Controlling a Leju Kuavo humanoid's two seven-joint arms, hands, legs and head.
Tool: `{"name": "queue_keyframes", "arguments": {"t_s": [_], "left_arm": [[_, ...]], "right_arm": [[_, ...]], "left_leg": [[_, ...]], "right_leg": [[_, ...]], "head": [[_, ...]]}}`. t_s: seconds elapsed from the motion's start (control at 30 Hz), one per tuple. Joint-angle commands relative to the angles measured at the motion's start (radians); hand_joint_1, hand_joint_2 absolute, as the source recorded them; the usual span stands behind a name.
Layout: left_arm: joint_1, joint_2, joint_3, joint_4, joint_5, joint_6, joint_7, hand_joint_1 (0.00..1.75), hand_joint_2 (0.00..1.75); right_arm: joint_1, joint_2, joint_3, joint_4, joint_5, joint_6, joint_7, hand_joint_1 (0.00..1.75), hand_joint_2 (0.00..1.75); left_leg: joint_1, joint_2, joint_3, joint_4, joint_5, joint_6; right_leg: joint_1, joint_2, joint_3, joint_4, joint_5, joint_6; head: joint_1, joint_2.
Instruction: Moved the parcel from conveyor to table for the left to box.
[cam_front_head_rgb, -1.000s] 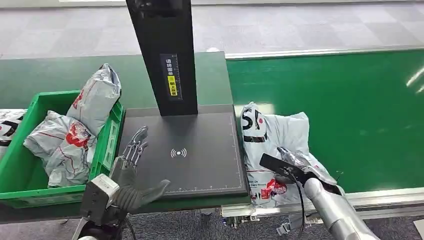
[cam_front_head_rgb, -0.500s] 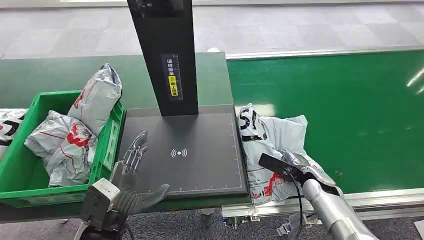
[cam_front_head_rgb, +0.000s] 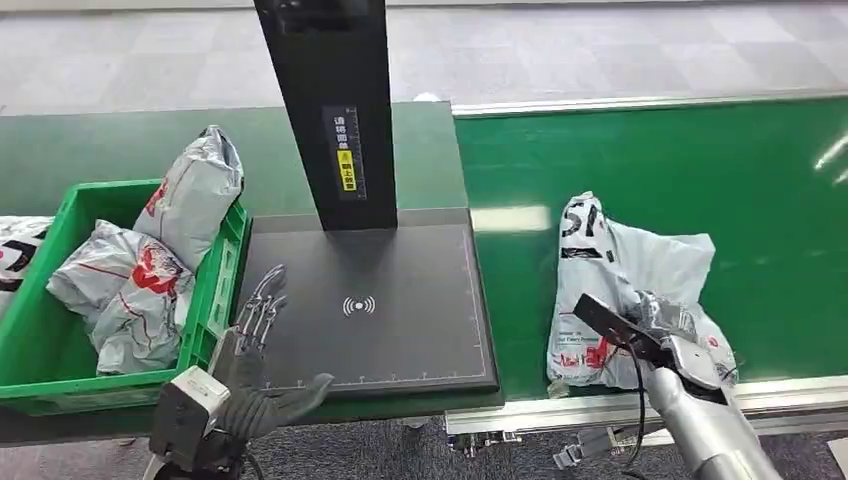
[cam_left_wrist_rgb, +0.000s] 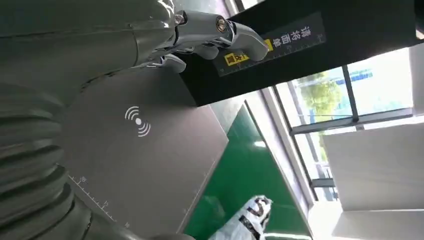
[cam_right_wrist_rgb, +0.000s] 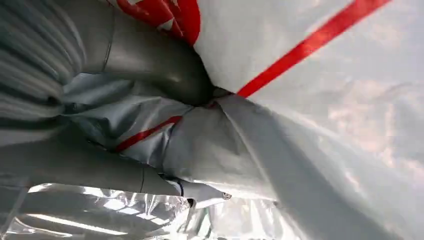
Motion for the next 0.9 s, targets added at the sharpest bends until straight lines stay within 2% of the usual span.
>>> {"name": "queue_keyframes", "arguments": {"t_s": [0.03,0.2,0.23,0.3,0.33,0.37,0.4,0.47,0.5,0.6,0.67,0.7,0.77,0.8,0.9], "left_arm": [[-0.011,0.011,-0.008,0.012,-0.005,0.003,0.007,0.00,1.75],[0.000,0.014,-0.010,0.014,-0.004,0.024,0.002,0.00,1.75],[0.006,0.014,-0.012,0.016,-0.004,0.035,-0.002,0.00,1.75],[0.008,0.016,-0.016,0.023,-0.005,0.045,-0.008,0.00,1.75],[0.008,0.014,-0.017,0.027,-0.004,0.052,-0.011,0.00,1.75],[0.007,0.014,-0.017,0.028,-0.004,0.052,-0.012,0.00,1.75],[0.004,0.012,-0.017,0.033,-0.005,0.058,-0.015,0.00,1.75],[0.000,0.012,-0.016,0.043,-0.005,0.065,-0.018,0.00,1.75],[0.000,0.010,-0.015,0.048,-0.006,0.070,-0.022,0.00,1.75],[0.000,0.003,-0.012,0.057,-0.007,0.081,-0.035,0.00,1.75],[-0.002,-0.001,-0.010,0.057,-0.008,0.088,-0.036,0.00,1.75],[-0.004,-0.004,-0.007,0.053,-0.009,0.090,-0.039,0.00,1.75],[-0.007,-0.010,-0.001,0.044,-0.009,0.087,-0.041,0.00,1.75],[-0.012,-0.012,0.001,0.038,-0.007,0.081,-0.042,0.00,1.75],[-0.016,-0.012,0.003,0.031,-0.007,0.075,-0.037,0.00,1.75]], "right_arm": [[-0.003,0.032,-0.263,-0.055,0.048,-0.104,-0.020,1.75,1.75],[0.010,0.078,-0.343,-0.141,-0.010,-0.176,-0.114,1.75,1.75],[0.011,0.102,-0.360,-0.181,-0.061,-0.193,-0.170,1.75,1.75],[0.008,0.114,-0.354,-0.205,-0.083,-0.195,-0.192,1.75,1.75],[0.002,0.126,-0.352,-0.221,-0.142,-0.197,-0.250,1.75,1.75],[-0.003,0.128,-0.346,-0.222,-0.139,-0.196,-0.247,1.75,1.75],[-0.003,0.144,-0.334,-0.255,-0.199,-0.204,-0.313,1.75,1.75],[0.012,0.160,-0.296,-0.320,-0.282,-0.179,-0.342,1.75,1.75],[0.030,0.175,-0.266,-0.372,-0.331,-0.170,-0.397,1.75,1.75],[0.065,0.206,-0.186,-0.477,-0.415,-0.131,-0.438,1.75,1.75],[0.067,0.221,-0.123,-0.525,-0.454,-0.125,-0.423,1.75,1.75],[0.061,0.239,-0.088,-0.550,-0.491,-0.079,-0.451,1.75,1.75],[0.056,0.270,-0.034,-0.592,-0.494,-0.065,-0.421,1.75,1.75],[0.060,0.279,0.019,-0.622,-0.534,0.004,-0.422,1.75,1.75],[0.080,0.300,0.118,-0.669,-0.584,0.096,-0.403,1.75,1.75]], "left_leg": [[0.000,0.000,-0.001,-0.001,0.000,-0.001],[0.000,0.002,-0.002,-0.002,0.000,-0.001],[0.000,0.002,-0.002,-0.003,0.001,-0.002],[0.001,0.004,-0.002,-0.003,0.001,-0.002],[0.001,0.003,-0.002,-0.002,0.000,-0.001],[0.001,0.004,-0.002,-0.002,0.000,-0.002],[0.001,0.004,-0.003,-0.002,0.000,-0.001],[0.001,0.005,-0.003,-0.002,0.000,-0.002],[0.001,0.005,-0.002,-0.004,0.001,-0.002],[0.001,0.006,-0.002,-0.003,0.001,-0.002],[0.001,0.005,-0.002,-0.003,0.000,-0.002],[0.001,0.005,-0.002,-0.003,0.001,-0.003],[0.001,0.008,-0.002,-0.002,0.000,-0.002],[0.001,0.010,-0.002,-0.003,0.000,-0.003],[0.002,0.010,-0.003,-0.003,0.000,-0.003]], "right_leg": [[0.000,0.000,-0.002,0.000,0.000,-0.002],[0.001,0.002,-0.003,0.000,0.000,-0.003],[0.001,0.003,-0.004,-0.001,0.001,-0.004],[0.001,0.005,-0.004,-0.001,0.001,-0.004],[0.001,0.004,-0.004,0.000,0.001,-0.003],[0.001,0.004,-0.004,-0.001,0.001,-0.003],[0.001,0.004,-0.005,0.000,0.001,-0.002],[0.001,0.005,-0.005,0.000,0.001,-0.003],[0.001,0.006,-0.005,-0.001,0.002,-0.004],[0.001,0.006,-0.006,0.000,0.002,-0.004],[0.002,0.006,-0.005,0.000,0.001,-0.004],[0.002,0.005,-0.005,0.000,0.001,-0.004],[0.002,0.009,-0.007,0.001,0.001,-0.004],[0.002,0.010,-0.007,0.001,0.002,-0.005],[0.002,0.011,-0.008,0.002,0.002,-0.005]], "head": [[0.000,0.000],[0.000,0.000],[0.000,0.000],[0.000,0.000],[0.000,0.000],[0.000,0.000],[0.000,0.000],[0.000,0.000],[0.000,0.000],[0.000,0.000],[0.000,0.000],[0.000,0.000],[0.000,0.000],[0.000,0.000],[0.000,0.000]]}}
